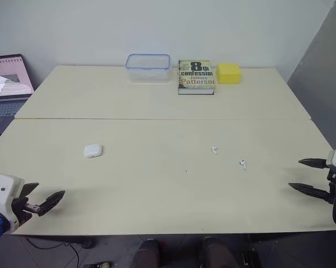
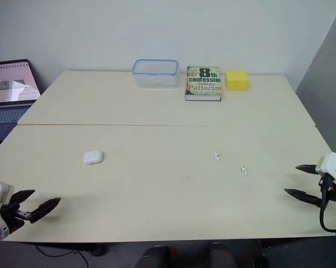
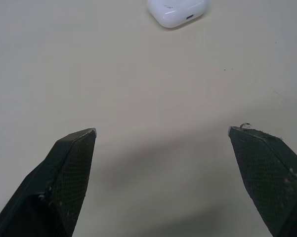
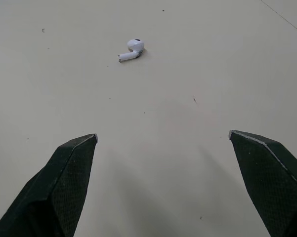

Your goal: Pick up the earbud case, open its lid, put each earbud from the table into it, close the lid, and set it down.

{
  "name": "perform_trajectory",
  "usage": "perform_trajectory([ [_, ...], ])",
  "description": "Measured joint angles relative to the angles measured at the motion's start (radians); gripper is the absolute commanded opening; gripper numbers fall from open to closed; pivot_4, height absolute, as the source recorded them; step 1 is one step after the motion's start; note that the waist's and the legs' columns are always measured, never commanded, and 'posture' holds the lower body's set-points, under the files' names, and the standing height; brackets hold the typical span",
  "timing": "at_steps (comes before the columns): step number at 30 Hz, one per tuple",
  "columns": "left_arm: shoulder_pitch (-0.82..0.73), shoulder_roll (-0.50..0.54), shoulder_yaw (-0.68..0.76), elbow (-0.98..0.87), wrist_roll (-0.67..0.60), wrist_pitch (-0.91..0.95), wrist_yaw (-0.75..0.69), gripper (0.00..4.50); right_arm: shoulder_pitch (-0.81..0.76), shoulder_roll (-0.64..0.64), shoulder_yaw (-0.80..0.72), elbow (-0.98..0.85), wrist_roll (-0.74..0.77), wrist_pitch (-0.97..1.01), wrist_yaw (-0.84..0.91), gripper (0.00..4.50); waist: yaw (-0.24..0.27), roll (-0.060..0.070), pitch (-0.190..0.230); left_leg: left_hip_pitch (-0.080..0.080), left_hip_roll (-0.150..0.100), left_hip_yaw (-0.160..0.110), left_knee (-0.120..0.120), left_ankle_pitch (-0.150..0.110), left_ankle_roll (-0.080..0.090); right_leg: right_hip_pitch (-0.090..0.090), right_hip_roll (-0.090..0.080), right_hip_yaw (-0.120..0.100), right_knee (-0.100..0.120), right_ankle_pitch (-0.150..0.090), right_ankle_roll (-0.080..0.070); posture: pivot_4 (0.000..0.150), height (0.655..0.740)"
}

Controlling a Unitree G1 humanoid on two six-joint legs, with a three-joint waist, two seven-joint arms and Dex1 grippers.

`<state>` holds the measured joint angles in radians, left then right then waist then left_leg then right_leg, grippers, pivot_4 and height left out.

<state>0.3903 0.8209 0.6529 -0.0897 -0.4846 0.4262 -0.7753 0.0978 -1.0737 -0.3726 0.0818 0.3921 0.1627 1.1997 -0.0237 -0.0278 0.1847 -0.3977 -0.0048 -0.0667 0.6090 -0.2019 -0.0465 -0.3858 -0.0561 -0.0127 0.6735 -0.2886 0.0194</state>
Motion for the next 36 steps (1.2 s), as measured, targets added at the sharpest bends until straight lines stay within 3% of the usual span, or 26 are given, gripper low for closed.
perform_trajectory([
  [15, -0.051, -0.004, 0.014, 0.004, -0.023, -0.059, -0.092, 4.5, -0.057, 0.029, 0.013, 0.017, -0.016, -0.012, 0.002, 4.48, 0.0, 0.0, 0.0, 0.0, 0.0, 0.0, 0.0, 0.0, 0.0, 0.0, 0.0, 0.0, 0.0, 0.001, 0.001, 0.15, 0.7377],
  [26, -0.091, -0.014, 0.014, -0.019, -0.087, -0.013, -0.121, 4.5, -0.091, 0.036, 0.013, -0.187, 0.063, 0.049, 0.036, 4.48, 0.001, 0.0, 0.0, 0.0, 0.0, 0.0, 0.0, 0.0, 0.0, 0.0, 0.0, 0.0, 0.0, 0.002, 0.004, 0.15, 0.7377],
  [32, -0.111, -0.056, 0.018, -0.026, -0.106, 0.036, -0.056, 4.5, -0.097, 0.036, 0.013, -0.194, 0.062, 0.066, 0.039, 4.48, 0.001, 0.0, 0.0, 0.0, 0.0, 0.0, 0.0, 0.0, 0.0, 0.0, 0.0, 0.0, 0.0, 0.003, 0.004, 0.15, 0.7377],
  [36, -0.154, -0.152, 0.012, -0.095, -0.114, 0.095, 0.082, 4.5, -0.126, 0.036, 0.017, -0.203, 0.065, 0.078, 0.039, 4.48, 0.002, 0.0, 0.0, 0.0, 0.0, 0.0, 0.0, 0.0, 0.0, 0.0, 0.0, 0.0, 0.0, 0.004, 0.006, 0.15, 0.7377],
])
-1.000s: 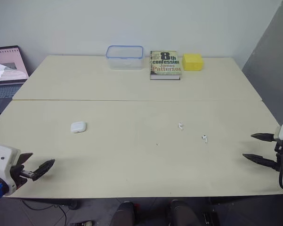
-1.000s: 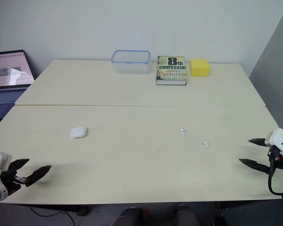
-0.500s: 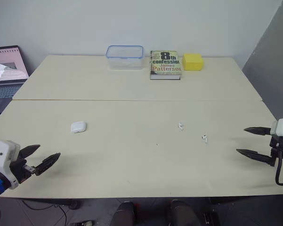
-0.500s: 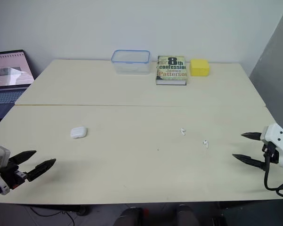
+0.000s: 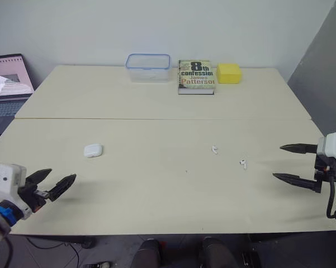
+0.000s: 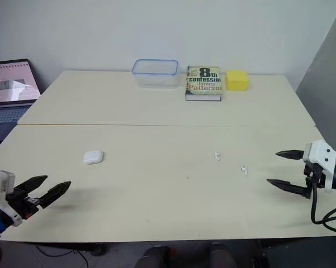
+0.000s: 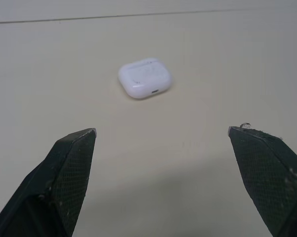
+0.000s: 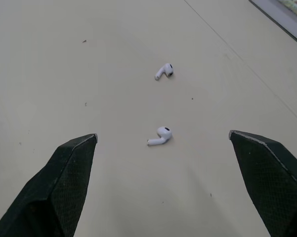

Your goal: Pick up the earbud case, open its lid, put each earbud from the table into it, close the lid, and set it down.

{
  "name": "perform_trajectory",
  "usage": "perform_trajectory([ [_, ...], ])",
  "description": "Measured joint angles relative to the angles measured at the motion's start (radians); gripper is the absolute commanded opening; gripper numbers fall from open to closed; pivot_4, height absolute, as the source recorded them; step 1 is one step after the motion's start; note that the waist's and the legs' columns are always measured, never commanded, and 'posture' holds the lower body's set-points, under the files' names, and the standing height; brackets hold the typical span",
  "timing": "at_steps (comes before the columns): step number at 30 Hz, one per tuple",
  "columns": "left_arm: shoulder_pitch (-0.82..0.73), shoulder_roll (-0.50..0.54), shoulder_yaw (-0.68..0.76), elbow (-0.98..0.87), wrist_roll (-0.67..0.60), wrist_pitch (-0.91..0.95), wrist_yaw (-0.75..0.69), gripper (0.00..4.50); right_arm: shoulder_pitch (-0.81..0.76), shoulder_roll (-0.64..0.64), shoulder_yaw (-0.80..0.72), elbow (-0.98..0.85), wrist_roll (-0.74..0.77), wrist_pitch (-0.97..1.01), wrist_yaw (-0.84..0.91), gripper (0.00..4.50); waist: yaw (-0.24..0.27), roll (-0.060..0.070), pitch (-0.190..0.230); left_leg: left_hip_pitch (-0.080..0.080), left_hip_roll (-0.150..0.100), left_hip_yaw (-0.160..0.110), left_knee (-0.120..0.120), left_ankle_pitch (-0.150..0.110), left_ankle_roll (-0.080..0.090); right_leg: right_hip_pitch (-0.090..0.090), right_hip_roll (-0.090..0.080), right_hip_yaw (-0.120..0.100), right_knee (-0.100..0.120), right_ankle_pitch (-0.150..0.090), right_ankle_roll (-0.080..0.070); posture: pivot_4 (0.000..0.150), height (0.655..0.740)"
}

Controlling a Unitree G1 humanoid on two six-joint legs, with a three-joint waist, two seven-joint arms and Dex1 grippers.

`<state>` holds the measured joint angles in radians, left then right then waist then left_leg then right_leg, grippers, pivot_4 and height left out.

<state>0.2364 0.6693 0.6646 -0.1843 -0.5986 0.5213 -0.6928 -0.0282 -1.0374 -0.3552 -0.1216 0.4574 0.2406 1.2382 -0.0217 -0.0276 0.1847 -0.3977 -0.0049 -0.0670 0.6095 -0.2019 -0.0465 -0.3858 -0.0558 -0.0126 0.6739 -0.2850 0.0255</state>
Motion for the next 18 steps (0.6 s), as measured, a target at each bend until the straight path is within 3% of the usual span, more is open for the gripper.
perform_trajectory([
  [9, -0.165, -0.194, -0.159, -0.056, 0.084, 0.11, 0.361, 4.5, -0.162, 0.029, 0.107, -0.1, 0.06, 0.092, -0.017, 4.48, 0.005, -0.001, 0.0, 0.0, -0.001, -0.001, 0.001, 0.0, 0.0, 0.0, 0.002, -0.001, 0.001, 0.001, 0.001, 0.15, 0.7377],
  [18, -0.384, -0.22, -0.267, 0.192, 0.209, 0.061, 0.449, 4.5, -0.333, 0.062, 0.233, -0.17, 0.1, 0.166, -0.013, 4.48, 0.02, 0.0, 0.0, 0.0, -0.002, -0.001, 0.001, 0.0, 0.0, 0.0, 0.003, -0.002, 0.002, 0.001, 0.002, 0.15, 0.7377],
])
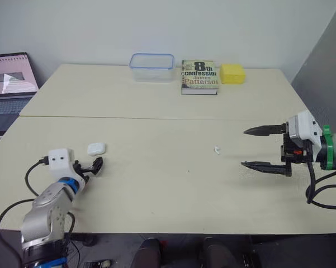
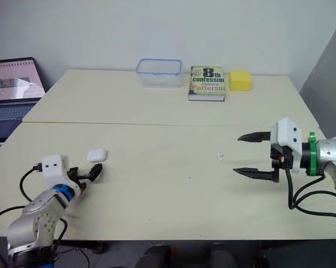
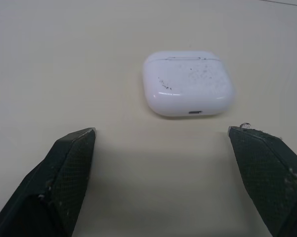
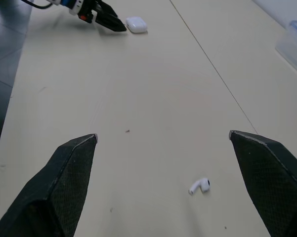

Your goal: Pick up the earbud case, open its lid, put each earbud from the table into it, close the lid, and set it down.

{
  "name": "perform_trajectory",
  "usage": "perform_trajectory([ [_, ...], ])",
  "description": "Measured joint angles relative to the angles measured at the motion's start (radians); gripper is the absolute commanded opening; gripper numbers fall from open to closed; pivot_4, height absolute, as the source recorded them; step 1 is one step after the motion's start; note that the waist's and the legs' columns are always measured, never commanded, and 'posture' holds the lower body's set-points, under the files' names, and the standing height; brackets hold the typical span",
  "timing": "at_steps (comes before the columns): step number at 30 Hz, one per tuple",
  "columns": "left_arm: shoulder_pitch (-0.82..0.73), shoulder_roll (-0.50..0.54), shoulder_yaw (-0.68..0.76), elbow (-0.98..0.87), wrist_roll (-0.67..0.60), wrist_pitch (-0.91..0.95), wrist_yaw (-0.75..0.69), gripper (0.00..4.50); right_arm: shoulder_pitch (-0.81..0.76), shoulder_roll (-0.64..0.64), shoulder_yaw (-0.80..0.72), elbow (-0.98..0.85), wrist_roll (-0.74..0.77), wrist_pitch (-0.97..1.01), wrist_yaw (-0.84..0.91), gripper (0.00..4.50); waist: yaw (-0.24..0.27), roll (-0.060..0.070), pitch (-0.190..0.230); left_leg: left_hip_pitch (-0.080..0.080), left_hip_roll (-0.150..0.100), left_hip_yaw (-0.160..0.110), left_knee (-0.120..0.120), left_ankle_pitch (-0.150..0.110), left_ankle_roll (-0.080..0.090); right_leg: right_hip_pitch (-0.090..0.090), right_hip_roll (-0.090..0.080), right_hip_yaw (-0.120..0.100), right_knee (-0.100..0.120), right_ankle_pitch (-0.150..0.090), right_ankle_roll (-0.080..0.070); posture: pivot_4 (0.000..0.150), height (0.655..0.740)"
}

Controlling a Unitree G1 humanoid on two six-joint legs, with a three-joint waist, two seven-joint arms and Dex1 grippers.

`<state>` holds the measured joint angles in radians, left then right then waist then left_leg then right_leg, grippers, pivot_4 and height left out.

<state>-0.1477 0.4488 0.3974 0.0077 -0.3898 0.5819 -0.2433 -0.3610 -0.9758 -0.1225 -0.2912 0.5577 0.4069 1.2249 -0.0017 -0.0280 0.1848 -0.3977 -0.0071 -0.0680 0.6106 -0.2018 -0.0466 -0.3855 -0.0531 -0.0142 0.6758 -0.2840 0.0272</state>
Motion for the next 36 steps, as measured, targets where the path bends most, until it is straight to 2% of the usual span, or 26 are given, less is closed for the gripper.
perform_trajectory([
  [9, -0.14, -0.054, -0.037, 0.147, 0.058, -0.061, 0.03, 4.5, -0.11, 0.03, 0.101, -0.004, 0.003, 0.044, 0.016, 4.48, 0.016, 0.002, -0.001, 0.001, -0.001, -0.002, 0.001, 0.0, 0.0, 0.001, 0.0, -0.002, 0.001, 0.0, 0.0, 0.15, 0.7377],
  [20, -0.136, -0.125, -0.042, 0.088, 0.08, -0.053, 0.071, 4.5, -0.132, 0.042, 0.111, 0.014, 0.003, 0.051, 0.036, 4.48, 0.025, 0.002, -0.001, 0.0, -0.001, -0.001, 0.001, 0.0, 0.0, 0.001, -0.001, -0.002, -0.001, 0.001, 0.002, 0.15, 0.7377],
  [28, -0.09, -0.272, -0.059, -0.046, 0.1, -0.054, 0.201, 4.5, -0.134, 0.043, 0.111, 0.023, 0.003, 0.051, 0.042, 4.48, 0.026, 0.002, -0.001, -0.001, -0.001, -0.001, 0.002, 0.0, 0.0, 0.001, -0.001, -0.001, -0.002, 0.002, 0.003, 0.15, 0.7377],
  [36, -0.184, -0.311, -0.047, 0.029, 0.131, -0.068, 0.334, 4.5, -0.161, 0.053, 0.119, 0.025, 0.003, 0.053, 0.048, 4.48, 0.025, 0.002, -0.001, -0.001, -0.001, 0.0, 0.002, 0.0, 0.0, 0.001, 0.0, -0.003, -0.002, 0.002, 0.004, 0.15, 0.7377],
])
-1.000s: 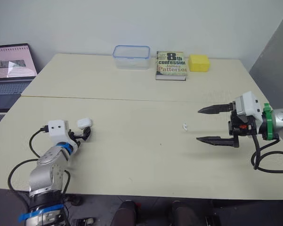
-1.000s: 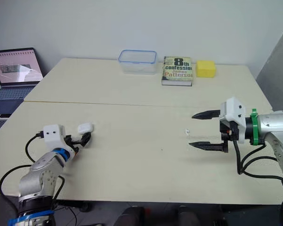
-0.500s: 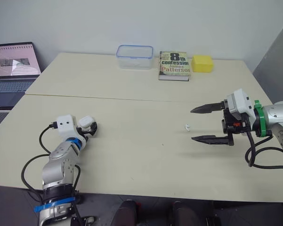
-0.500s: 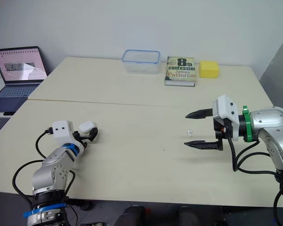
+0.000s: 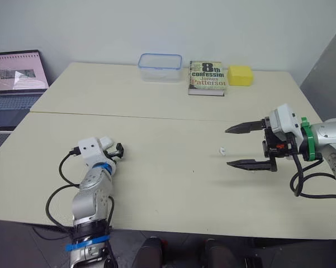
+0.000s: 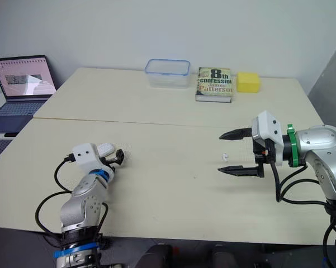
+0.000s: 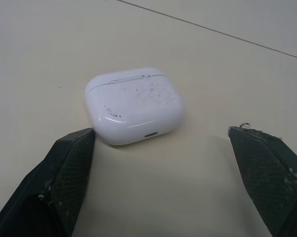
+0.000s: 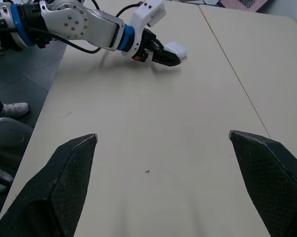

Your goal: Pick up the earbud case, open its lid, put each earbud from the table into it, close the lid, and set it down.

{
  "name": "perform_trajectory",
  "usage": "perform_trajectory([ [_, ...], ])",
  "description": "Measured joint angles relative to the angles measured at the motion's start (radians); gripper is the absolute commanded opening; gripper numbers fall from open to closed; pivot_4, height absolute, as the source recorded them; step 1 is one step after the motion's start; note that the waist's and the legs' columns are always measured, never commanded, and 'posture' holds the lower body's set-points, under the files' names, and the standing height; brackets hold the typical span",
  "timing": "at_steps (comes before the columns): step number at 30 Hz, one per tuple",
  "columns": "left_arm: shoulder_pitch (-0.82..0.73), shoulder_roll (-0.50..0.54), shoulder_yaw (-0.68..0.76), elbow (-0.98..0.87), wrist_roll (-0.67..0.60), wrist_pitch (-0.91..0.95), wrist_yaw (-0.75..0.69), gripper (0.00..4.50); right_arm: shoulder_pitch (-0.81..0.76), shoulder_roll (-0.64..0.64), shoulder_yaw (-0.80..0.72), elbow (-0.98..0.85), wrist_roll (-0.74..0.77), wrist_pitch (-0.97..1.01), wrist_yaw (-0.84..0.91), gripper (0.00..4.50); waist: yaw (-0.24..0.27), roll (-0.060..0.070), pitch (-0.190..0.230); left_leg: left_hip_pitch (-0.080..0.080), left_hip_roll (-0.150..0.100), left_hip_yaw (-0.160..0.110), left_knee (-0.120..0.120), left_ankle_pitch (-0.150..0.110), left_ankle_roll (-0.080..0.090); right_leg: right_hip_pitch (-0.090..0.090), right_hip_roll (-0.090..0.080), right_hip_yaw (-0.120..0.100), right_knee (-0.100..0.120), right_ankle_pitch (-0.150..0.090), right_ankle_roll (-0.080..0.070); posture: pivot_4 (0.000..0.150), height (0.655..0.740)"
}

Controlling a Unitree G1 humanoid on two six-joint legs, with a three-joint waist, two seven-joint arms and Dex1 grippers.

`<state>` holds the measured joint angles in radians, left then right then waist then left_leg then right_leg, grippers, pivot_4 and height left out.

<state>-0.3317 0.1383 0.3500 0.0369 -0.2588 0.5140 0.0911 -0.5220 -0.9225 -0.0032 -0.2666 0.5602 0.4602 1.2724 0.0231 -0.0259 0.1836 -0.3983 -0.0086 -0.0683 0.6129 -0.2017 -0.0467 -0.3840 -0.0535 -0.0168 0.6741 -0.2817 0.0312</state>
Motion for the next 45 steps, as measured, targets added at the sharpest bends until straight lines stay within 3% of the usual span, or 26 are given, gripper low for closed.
perform_trajectory([
  [15, -0.09, 0.058, 0.021, 0.122, 0.003, 0.008, 0.03, 4.5, -0.009, 0.003, 0.018, 0.018, -0.001, 0.012, 0.002, 4.48, -0.008, 0.0, 0.0, 0.0, 0.0, 0.001, 0.0, 0.0, 0.0, 0.0, 0.0, 0.0, 0.0, 0.0, 0.0, 0.15, 0.7377],
  [21, -0.091, 0.112, 0.01, 0.132, 0.002, 0.052, -0.02, 2.8, -0.008, 0.003, 0.018, 0.002, -0.001, 0.021, -0.008, 4.5, -0.009, 0.0, 0.0, 0.0, 0.0, 0.001, 0.0, 0.0, 0.0, 0.0, 0.0, 0.0, 0.0, 0.0, 0.0, 0.15, 0.7377],
  [26, -0.065, 0.16, -0.006, 0.123, 0.002, 0.067, -0.084, 2.78, -0.008, 0.003, 0.018, -0.014, -0.001, 0.028, -0.01, 4.5, -0.01, 0.0, 0.0, 0.0, 0.001, 0.001, 0.0, 0.0, 0.0, -0.001, 0.0, 0.001, 0.0, 0.0, 0.0, 0.15, 0.7377],
  [28, -0.026, 0.208, -0.044, 0.102, 0.003, 0.053, -0.168, 2.78, -0.008, 0.001, 0.018, -0.018, -0.001, 0.032, -0.014, 4.5, -0.016, 0.0, 0.0, 0.0, 0.001, 0.002, -0.001, 0.0, 0.0, -0.001, 0.0, 0.002, -0.001, 0.0, 0.0, 0.15, 0.7377],
  [31, 0.073, 0.292, -0.166, 0.024, -0.003, -0.013, -0.408, 2.78, -0.003, -0.005, 0.015, -0.025, 0.001, 0.055, -0.033, 4.5, -0.02, 0.0, 0.0, -0.001, 0.0, 0.003, -0.001, 0.0, 0.0, -0.002, 0.0, 0.003, -0.001, 0.0, 0.0, 0.15, 0.7377],
  [35, 0.132, 0.295, -0.358, -0.088, -0.038, -0.124, -0.693, 2.78, 0.001, -0.006, 0.013, -0.057, 0.025, 0.12, -0.064, 4.5, -0.005, 0.0, 0.0, -0.003, 0.002, 0.002, 0.0, 0.0, 0.0, -0.002, -0.001, 0.004, -0.006, 0.003, -0.003, 0.15, 0.7377],
  [41, 0.14, 0.29, -0.512, -0.191, -0.045, -0.37, -0.951, 2.78, 0.041, 0.032, -0.056, -0.156, 0.211, 0.441, -0.267, 4.5, -0.01, 0.0, 0.0, -0.004, 0.005, 0.003, -0.002, 0.0, 0.0, -0.002, 0.0, 0.004, -0.011, 0.008, -0.009, 0.15, 0.7377],
  [45, 0.133, 0.286, -0.552, -0.182, -0.023, -0.51, -1.028, 2.78, 0.064, 0.098, -0.098, -0.213, 0.4, 0.664, -0.427, 4.5, -0.012, 0.0, 0.001, -0.004, 0.004, 0.003, -0.002, 0.0, 0.001, -0.002, 0.004, 0.003, -0.011, 0.008, -0.007, 0.15, 0.7377],
])
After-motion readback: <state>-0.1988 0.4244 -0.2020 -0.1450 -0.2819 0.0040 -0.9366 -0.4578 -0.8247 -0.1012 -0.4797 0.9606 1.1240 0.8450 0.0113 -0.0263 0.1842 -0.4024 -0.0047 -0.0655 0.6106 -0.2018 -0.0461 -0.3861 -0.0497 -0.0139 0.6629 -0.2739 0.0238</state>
